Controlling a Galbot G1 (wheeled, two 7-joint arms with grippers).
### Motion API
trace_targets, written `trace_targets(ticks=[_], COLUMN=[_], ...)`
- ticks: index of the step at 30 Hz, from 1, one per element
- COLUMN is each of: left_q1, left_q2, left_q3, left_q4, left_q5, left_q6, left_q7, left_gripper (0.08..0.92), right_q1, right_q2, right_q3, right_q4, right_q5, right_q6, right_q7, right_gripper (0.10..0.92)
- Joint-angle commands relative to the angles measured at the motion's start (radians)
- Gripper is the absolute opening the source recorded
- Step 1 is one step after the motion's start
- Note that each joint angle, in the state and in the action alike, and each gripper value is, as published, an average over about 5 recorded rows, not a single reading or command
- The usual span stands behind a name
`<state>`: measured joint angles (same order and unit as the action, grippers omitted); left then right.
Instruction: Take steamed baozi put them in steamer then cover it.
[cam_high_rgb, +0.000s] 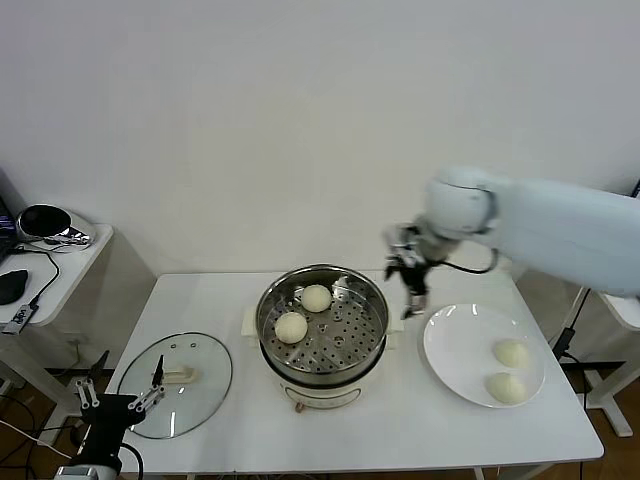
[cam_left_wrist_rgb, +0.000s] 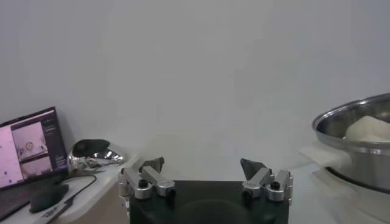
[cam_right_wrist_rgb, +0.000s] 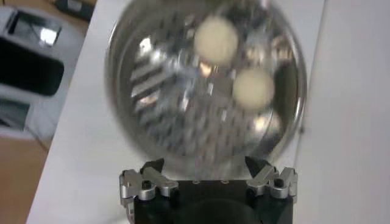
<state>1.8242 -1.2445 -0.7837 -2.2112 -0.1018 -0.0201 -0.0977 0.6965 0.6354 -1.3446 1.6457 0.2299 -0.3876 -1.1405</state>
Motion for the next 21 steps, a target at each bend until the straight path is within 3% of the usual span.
trace_targets(ticks=[1,9,21], left_q1=[0.008,0.03,0.057], left_q2=[-0.003,-0.014,-0.026], left_q3=[0.001,0.0,-0.007], left_q4=[-0.002,-0.012,-0.014], left_q5=[0.004,0.016,0.03], left_q6=[-0.001,-0.002,-0.005], left_q7=[0.0,-0.002,-0.004], left_gripper=[0.823,0.823,0.823], right_q1=[-0.093,-0.554,-0.86], right_q2=[-0.322,-0.403,-0.287], right_q3=[0.045,0.412,0.658], right_q4=[0.08,0.036,-0.135], right_q5=[-0.253,-0.368,-0.431], right_q6=[0.151,0.216,0.246], right_q7=[-0.086,-0.038,-0.051], right_gripper=[0.823,0.823,0.823])
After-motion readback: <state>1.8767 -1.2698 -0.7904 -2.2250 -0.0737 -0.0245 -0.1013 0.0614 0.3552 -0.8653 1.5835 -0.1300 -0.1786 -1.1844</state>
